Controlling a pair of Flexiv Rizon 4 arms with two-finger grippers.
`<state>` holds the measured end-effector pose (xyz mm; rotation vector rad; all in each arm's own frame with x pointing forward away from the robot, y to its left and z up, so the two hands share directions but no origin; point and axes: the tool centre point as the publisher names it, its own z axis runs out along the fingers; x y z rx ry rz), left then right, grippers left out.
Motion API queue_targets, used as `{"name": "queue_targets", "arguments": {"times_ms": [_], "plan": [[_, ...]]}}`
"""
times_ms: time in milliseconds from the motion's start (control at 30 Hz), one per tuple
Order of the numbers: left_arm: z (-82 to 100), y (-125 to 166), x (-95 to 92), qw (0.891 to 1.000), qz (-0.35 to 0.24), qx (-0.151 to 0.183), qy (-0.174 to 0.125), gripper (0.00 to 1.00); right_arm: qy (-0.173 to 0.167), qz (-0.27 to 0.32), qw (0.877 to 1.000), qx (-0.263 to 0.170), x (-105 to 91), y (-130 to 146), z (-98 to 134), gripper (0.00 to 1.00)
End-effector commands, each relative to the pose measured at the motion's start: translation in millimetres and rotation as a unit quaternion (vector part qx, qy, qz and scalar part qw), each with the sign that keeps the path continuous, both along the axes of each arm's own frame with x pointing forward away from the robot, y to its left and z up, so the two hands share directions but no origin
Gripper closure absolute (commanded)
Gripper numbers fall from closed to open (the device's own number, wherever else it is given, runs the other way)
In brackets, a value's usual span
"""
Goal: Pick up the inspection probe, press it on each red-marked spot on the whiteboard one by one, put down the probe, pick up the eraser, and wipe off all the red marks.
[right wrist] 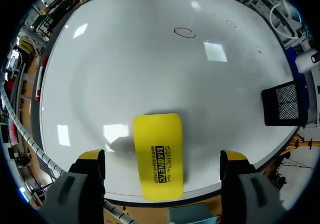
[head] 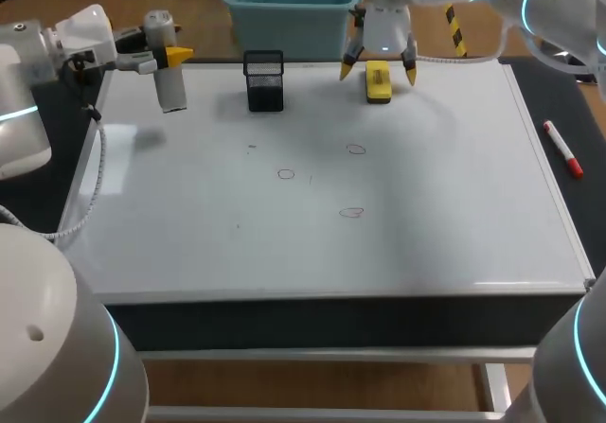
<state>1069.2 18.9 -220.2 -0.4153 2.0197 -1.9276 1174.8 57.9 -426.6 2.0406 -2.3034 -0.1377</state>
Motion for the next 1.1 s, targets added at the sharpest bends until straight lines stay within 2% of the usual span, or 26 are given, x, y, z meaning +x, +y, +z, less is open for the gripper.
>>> {"name": "queue_targets", "arguments": {"times_ms": [33, 67, 100, 133, 167, 600, 1100], "plan": [[0.5, -0.3, -0.1, 1.000, 0.001, 0.000, -0.001, 1.00, 0.001, 0.001, 1.000, -0.003, -0.6, -1.8, 0.5, 0.27], [0.5, -0.3, -0.1, 1.000, 0.001, 0.000, -0.001, 1.00, 0.001, 0.001, 1.000, -0.004, -0.6, -2.2, -0.1, 0.50], [0.5, -0.3, -0.1, 1.000, 0.001, 0.000, -0.001, 1.00, 0.001, 0.000, 1.000, -0.004, -0.6, -2.3, -0.1, 0.56], [0.5, -0.3, -0.1, 1.000, 0.001, 0.000, -0.001, 1.00, 0.001, -0.001, 1.000, -0.006, -0.6, -2.5, 0.0, 0.73], [0.5, -0.3, -0.1, 1.000, 0.001, 0.000, -0.001, 1.00, 0.001, -0.001, 1.000, -0.007, -0.5, -3.0, 0.7, 1.00], [0.5, -0.3, -0.1, 1.000, 0.001, 0.000, -0.001, 1.00, -0.024, -0.013, 0.999, -0.017, -10.0, -8.4, 24.4, 1.00], [0.5, -0.3, -0.1, 1.000, 0.001, 0.000, -0.001, 1.00, -0.053, -0.070, 0.996, -0.010, -47.4, -52.7, 45.9, 1.00]]}}
